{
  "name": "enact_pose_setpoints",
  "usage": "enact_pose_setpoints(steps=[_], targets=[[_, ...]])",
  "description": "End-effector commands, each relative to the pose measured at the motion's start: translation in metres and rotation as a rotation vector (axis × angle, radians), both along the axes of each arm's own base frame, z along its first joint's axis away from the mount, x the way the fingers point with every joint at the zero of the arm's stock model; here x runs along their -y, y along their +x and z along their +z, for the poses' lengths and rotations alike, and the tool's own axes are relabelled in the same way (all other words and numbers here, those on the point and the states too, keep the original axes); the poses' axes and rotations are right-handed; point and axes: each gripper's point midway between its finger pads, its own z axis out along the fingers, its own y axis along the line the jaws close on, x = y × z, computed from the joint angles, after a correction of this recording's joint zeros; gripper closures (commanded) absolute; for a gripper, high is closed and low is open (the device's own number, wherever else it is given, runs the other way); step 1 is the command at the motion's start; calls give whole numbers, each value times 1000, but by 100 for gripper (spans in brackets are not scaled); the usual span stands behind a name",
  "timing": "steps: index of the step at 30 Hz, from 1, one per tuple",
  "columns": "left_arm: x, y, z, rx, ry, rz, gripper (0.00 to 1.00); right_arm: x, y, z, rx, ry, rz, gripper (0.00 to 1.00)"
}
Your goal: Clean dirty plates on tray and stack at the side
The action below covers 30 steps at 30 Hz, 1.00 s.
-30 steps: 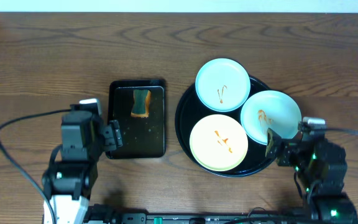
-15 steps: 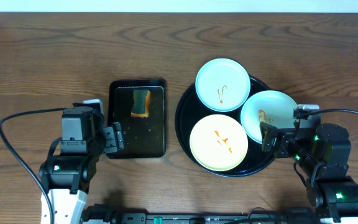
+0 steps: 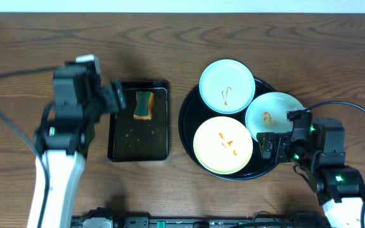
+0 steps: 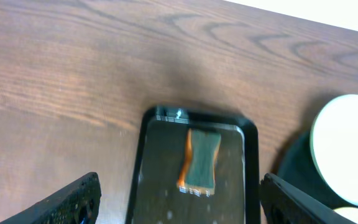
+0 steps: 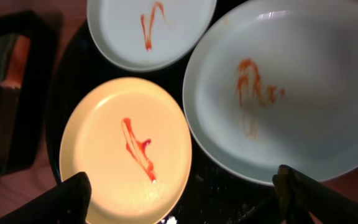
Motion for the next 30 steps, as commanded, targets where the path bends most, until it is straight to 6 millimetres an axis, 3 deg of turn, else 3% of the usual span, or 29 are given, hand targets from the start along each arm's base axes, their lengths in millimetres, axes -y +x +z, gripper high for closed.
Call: enact_pose_setpoints(steps=[1,5,11,16,22,30], targets=[[-1,27,-20,-81,6,21,18,-12,-1,-2,-33,20,48,10],[13,45,-64,-182,14,-12,19,-20,-2,-13,-79,16,80,10],[35,57,-125,-314,28,-64,23,-26,-3,-29,-152,14,94,14],[52,63,-162,-375,41,-103,23,-25,-3,-34,-170,9,92,14],[63,69,-192,-410,50,-126,28,-26,-1,-33,-164,10,93,15],[64,65,-207,-448,55,-131,42,-26,-1,-33,-164,10,93,15]])
